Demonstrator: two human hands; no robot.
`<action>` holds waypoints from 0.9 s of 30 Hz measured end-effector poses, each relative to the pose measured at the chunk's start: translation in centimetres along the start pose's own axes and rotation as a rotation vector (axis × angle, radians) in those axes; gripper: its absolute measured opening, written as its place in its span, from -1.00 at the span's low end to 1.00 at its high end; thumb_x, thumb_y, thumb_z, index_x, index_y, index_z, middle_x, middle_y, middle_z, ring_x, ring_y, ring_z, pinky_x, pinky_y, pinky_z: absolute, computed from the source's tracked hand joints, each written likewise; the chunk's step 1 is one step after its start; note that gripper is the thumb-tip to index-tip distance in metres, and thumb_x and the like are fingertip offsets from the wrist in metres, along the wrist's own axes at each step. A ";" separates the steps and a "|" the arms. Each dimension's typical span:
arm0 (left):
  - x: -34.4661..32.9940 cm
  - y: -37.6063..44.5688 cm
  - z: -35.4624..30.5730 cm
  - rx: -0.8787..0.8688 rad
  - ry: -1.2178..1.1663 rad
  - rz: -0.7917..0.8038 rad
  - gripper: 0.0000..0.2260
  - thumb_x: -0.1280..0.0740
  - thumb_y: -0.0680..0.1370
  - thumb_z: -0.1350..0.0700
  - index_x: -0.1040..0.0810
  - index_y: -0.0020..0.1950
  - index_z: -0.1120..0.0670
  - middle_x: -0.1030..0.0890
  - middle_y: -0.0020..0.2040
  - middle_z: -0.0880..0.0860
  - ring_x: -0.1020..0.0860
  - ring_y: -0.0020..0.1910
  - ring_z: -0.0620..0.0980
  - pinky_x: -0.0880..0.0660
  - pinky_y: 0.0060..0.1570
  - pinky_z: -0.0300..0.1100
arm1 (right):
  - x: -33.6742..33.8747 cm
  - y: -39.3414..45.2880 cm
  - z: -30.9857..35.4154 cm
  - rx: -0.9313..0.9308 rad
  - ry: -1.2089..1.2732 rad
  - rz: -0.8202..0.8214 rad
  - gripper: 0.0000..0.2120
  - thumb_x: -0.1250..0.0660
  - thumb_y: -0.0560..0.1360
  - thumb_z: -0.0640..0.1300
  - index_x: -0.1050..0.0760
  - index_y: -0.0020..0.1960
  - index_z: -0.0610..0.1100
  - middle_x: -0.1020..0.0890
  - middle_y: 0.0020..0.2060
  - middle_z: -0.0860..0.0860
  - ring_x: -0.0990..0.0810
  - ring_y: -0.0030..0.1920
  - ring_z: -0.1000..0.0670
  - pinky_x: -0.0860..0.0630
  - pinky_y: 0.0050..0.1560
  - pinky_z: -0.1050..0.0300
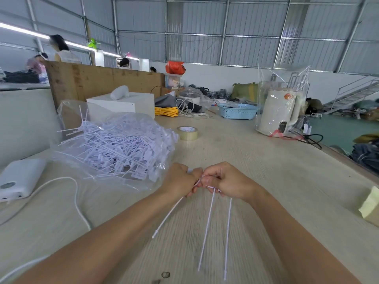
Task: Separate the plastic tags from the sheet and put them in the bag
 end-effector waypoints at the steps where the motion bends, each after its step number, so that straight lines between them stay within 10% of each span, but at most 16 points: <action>1: 0.1 -0.1 -0.2 0.029 0.001 0.019 -0.58 -0.30 0.55 0.13 -0.43 -0.52 0.15 -0.38 -0.68 -0.03 -0.28 -0.74 -0.14 -0.19 -0.66 -0.42 | 0.0 0.0 -0.1 0.009 -0.018 -0.003 -0.73 -0.24 0.55 -0.30 -0.50 -0.32 -0.21 -0.46 -0.55 0.12 -0.38 -0.55 0.19 -0.32 -0.50 0.34; 10: 5.6 -1.6 -4.8 0.055 0.167 0.328 -0.56 -0.37 0.49 -0.06 -0.44 -0.56 0.07 -0.32 -0.64 -0.02 -0.20 -0.70 -0.11 -0.10 -0.64 -0.41 | 1.1 -0.6 -0.9 -0.045 -0.018 0.031 -0.78 -0.23 0.54 -0.33 -0.52 -0.26 -0.32 -0.49 -0.58 0.14 -0.42 -0.55 0.21 -0.31 -0.50 0.37; 23: 14.4 6.8 -0.4 0.161 0.812 0.033 -0.84 -0.32 0.52 0.23 -0.57 -0.23 0.26 -0.50 -0.35 0.17 -0.40 -0.46 0.03 -0.31 -0.49 -0.30 | 0.6 -0.8 0.4 -0.021 0.056 0.055 -0.68 -0.23 0.55 -0.29 -0.50 -0.35 -0.11 -0.45 -0.47 -0.05 -0.36 -0.54 0.15 -0.31 -0.50 0.33; 27: 12.4 8.5 -1.1 -0.096 0.897 -0.157 -0.83 -0.27 0.56 0.24 -0.60 0.09 0.22 -0.57 0.11 0.17 -0.51 0.11 0.10 -0.39 0.09 -0.19 | 0.4 -0.7 0.4 -0.013 0.069 0.059 -0.68 -0.24 0.55 -0.29 -0.51 -0.36 -0.10 -0.46 -0.47 -0.06 -0.36 -0.54 0.14 -0.31 -0.49 0.29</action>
Point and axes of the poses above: each hand's wrist, its own y-axis towards the middle knuckle, its own x-axis out of the back of the hand, z = x × y, the point moved 2 cm from there along y, towards the middle knuckle
